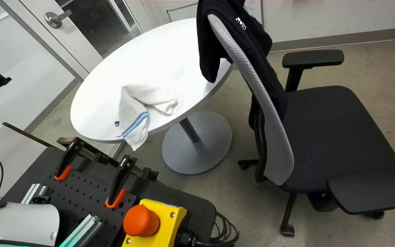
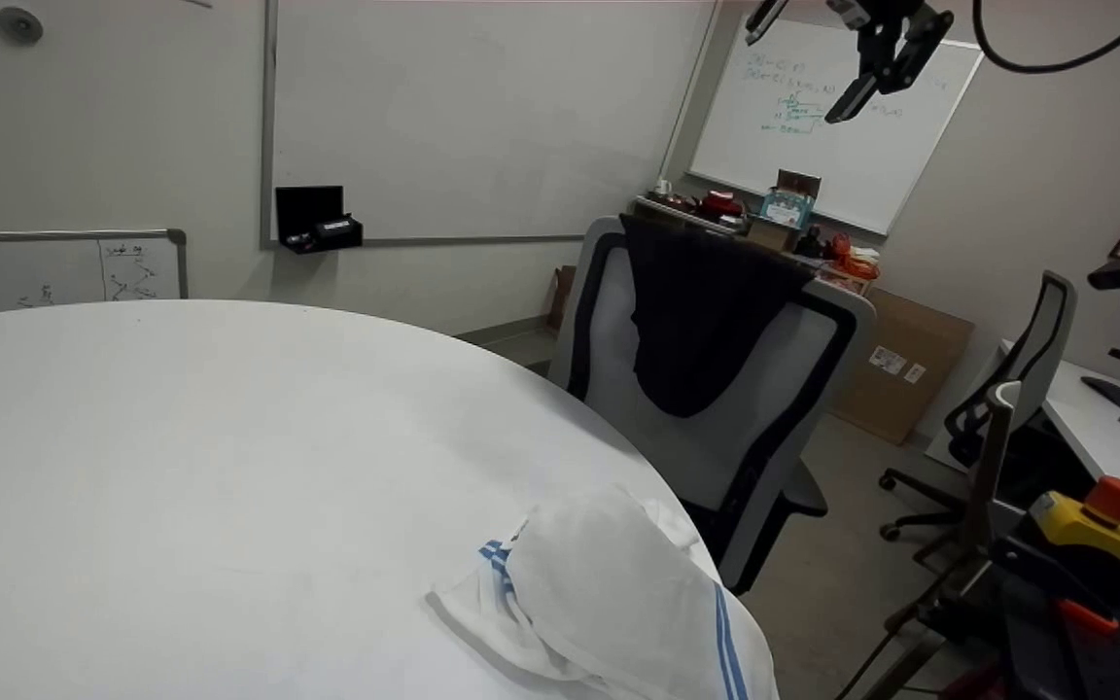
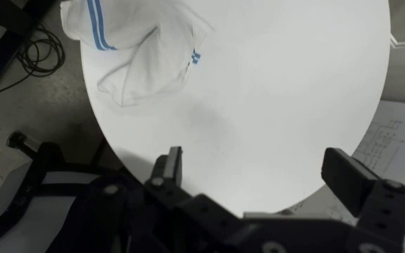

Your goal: Put the blue and white towel on the table

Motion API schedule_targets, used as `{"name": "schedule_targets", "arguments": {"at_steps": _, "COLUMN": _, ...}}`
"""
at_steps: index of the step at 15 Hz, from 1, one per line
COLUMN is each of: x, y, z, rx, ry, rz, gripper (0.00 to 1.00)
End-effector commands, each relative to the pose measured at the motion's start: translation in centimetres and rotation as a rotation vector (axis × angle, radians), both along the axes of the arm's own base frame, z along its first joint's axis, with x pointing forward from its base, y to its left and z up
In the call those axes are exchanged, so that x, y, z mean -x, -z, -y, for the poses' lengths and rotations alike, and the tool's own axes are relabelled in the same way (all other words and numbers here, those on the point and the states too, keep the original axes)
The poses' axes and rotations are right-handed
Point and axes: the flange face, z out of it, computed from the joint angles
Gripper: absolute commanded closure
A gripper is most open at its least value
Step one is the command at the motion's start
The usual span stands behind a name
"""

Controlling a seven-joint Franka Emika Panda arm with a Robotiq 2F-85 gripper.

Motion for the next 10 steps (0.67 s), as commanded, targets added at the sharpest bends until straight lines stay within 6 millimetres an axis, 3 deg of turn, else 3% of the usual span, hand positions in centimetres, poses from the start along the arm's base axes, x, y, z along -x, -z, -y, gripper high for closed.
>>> {"name": "schedule_targets", "arguments": {"at_steps": 1, "x": 0.4, "y": -2.4, "z": 6.2, "rx": 0.059, "ry": 0.159, "rz": 0.07, "gripper": 0.0}}
{"name": "schedule_targets", "arguments": {"at_steps": 3, "x": 0.6, "y": -2.6, "z": 10.1, "rx": 0.101, "ry": 0.27, "rz": 0.097, "gripper": 0.0}}
{"name": "schedule_targets", "arguments": {"at_steps": 5, "x": 0.8, "y": -2.2, "z": 12.7, "rx": 0.127, "ry": 0.35, "rz": 0.09, "gripper": 0.0}}
{"name": "schedule_targets", "arguments": {"at_steps": 7, "x": 1.2, "y": -1.9, "z": 13.8, "rx": 0.134, "ry": 0.381, "rz": 0.073, "gripper": 0.0}}
{"name": "schedule_targets", "arguments": {"at_steps": 10, "x": 1.8, "y": -1.5, "z": 13.9, "rx": 0.12, "ry": 0.359, "rz": 0.066, "gripper": 0.0}}
